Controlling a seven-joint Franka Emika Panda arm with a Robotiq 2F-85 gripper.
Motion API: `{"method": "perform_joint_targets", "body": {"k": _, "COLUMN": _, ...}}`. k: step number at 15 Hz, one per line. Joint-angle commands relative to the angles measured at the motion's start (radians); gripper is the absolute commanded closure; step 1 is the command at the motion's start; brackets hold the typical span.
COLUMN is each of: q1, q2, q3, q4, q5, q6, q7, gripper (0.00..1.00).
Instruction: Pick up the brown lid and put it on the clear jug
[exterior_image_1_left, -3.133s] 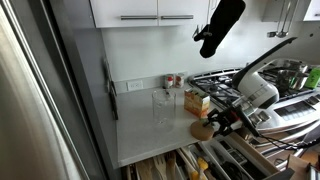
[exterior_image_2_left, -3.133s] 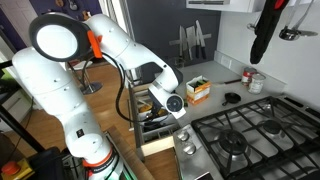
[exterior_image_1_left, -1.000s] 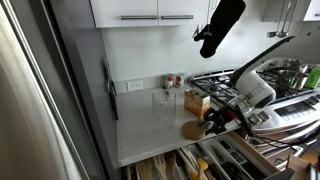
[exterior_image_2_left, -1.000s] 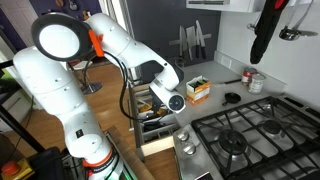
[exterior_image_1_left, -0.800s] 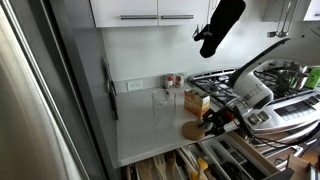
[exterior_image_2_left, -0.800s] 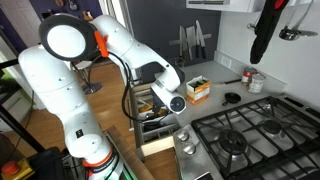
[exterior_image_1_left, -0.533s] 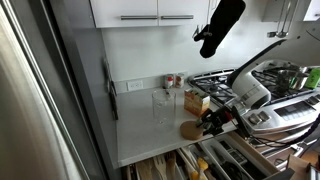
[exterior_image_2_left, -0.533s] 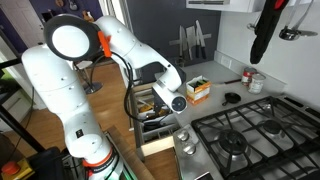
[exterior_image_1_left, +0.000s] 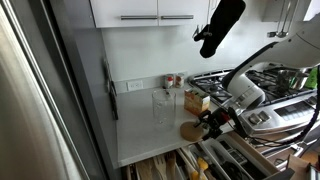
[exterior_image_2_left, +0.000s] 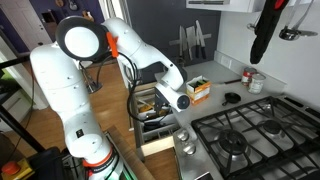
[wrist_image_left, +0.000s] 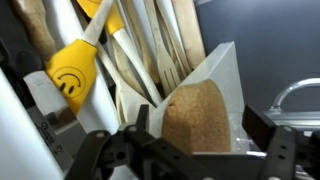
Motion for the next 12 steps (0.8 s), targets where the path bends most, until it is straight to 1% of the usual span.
{"method": "perform_joint_targets", "body": {"k": 1, "q1": 0.013, "q2": 0.034, "q3": 0.005, "q4": 0.001, "q5": -0.111, "q6": 0.023, "q7": 0.086, "gripper": 0.25}}
{"method": "perform_joint_targets", "body": {"k": 3, "q1": 0.016, "q2": 0.034, "q3": 0.006, "q4": 0.0, "q5": -0.141, "q6": 0.028, "q7": 0.117, "gripper": 0.22}}
{"method": "perform_joint_targets", "body": {"k": 5, "q1": 0.012, "q2": 0.025, "q3": 0.006, "q4": 0.003, "q5": -0.119, "q6": 0.03, "q7": 0.111, "gripper": 0.11}}
{"method": "perform_joint_targets", "body": {"k": 6, "q1": 0.011, "q2": 0.025, "q3": 0.006, "q4": 0.002, "q5": -0.116, "q6": 0.027, "q7": 0.109, "gripper": 0.29}}
{"method": "perform_joint_targets", "body": {"k": 8, "q1": 0.01, "q2": 0.024, "q3": 0.005, "q4": 0.002, "q5": -0.106, "q6": 0.037, "q7": 0.102, "gripper": 0.21}}
{"method": "perform_joint_targets", "body": {"k": 9, "q1": 0.01, "q2": 0.021, "q3": 0.005, "q4": 0.004, "q5": -0.086, "q6": 0.045, "q7": 0.085, "gripper": 0.07}}
{"method": "perform_joint_targets", "body": {"k": 10, "q1": 0.009, "q2": 0.024, "q3": 0.007, "q4": 0.008, "q5": -0.067, "q6": 0.043, "q7": 0.075, "gripper": 0.05}}
{"method": "perform_joint_targets", "body": {"k": 11, "q1": 0.011, "q2": 0.034, "q3": 0.01, "q4": 0.013, "q5": -0.051, "q6": 0.04, "q7": 0.071, "gripper": 0.0}}
{"method": "perform_joint_targets", "body": {"k": 12, "q1": 0.013, "q2": 0.044, "q3": 0.012, "q4": 0.016, "q5": -0.044, "q6": 0.04, "q7": 0.073, "gripper": 0.0}}
